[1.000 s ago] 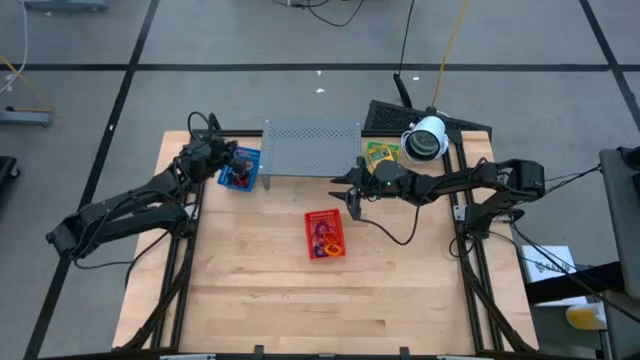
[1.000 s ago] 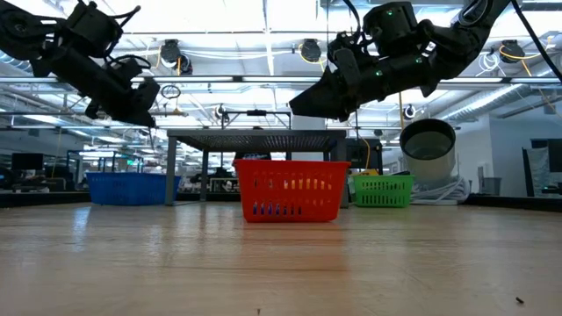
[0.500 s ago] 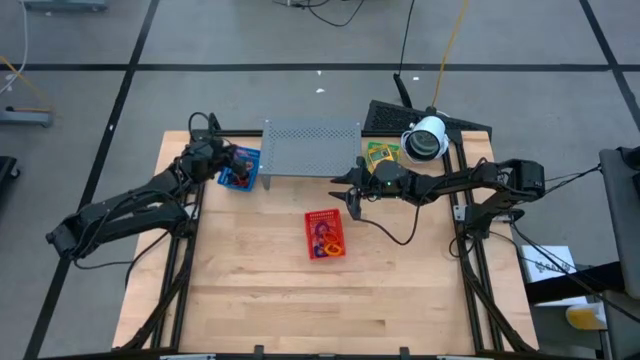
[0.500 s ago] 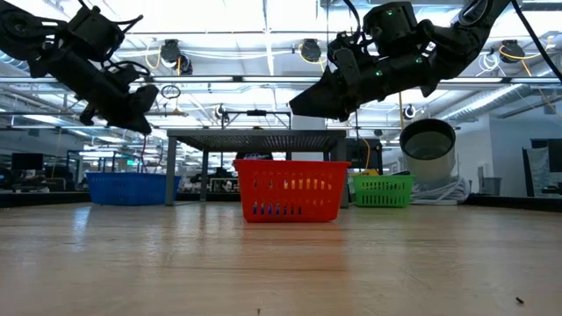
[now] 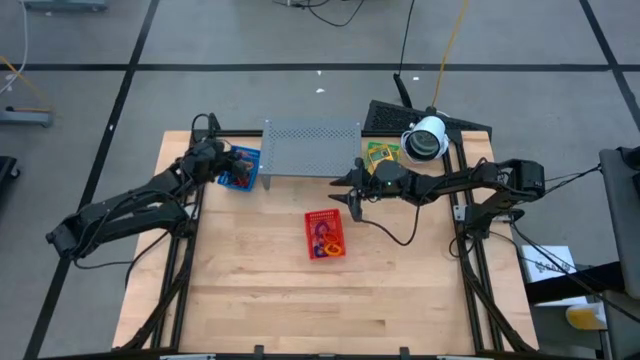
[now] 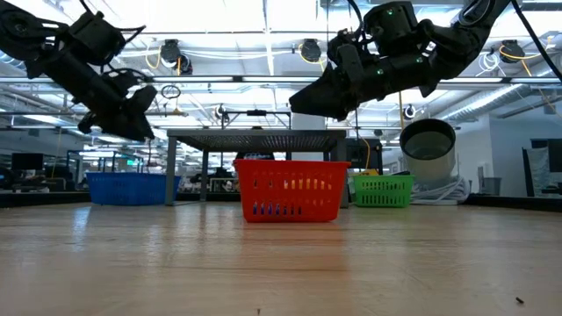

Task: Pick & Place Office Desk Supplies
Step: Put the bottom red rubber band into the blue basket, then put the green basket on the shelf

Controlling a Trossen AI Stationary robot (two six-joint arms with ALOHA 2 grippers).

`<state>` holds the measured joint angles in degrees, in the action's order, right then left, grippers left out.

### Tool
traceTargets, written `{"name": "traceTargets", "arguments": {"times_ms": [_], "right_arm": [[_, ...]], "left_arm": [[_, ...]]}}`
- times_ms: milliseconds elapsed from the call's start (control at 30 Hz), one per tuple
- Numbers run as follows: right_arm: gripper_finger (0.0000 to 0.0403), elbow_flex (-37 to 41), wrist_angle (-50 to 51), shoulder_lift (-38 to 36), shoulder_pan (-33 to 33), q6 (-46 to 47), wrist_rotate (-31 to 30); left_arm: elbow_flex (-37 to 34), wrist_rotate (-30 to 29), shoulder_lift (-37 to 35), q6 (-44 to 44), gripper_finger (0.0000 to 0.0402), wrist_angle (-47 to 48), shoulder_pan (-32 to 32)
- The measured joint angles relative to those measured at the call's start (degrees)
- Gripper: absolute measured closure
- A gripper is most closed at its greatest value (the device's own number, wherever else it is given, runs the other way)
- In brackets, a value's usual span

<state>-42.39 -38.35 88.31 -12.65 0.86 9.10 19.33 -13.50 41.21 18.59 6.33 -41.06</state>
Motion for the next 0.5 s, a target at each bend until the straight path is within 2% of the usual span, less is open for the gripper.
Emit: {"name": "traceTargets", "arguments": {"times_ms": [167,233,300,500], "right_arm": [[0.0234,-0.01,0.00,0.00,0.00,0.00,0.02],[0.0234,0.00,0.00,-0.02,0.00,0.00,0.02],[0.0234,-0.02,0.00,-0.02,0.00,0.00,0.02],[0.0234,0.00,0.00,0.00,0.00,-0.03,0.68]], "left_arm": [[0.00,0.61,0.02,5.61,0.0242,5.76,0.00],[-0.02,3.84,0.02,6.73,0.0236,7.29,-0.02],[-0.02,5.81,0.02,6.87,0.0234,7.76,0.03],[-0.02,6.10,0.02,6.82,0.0238,7.04,-0.02]]}}
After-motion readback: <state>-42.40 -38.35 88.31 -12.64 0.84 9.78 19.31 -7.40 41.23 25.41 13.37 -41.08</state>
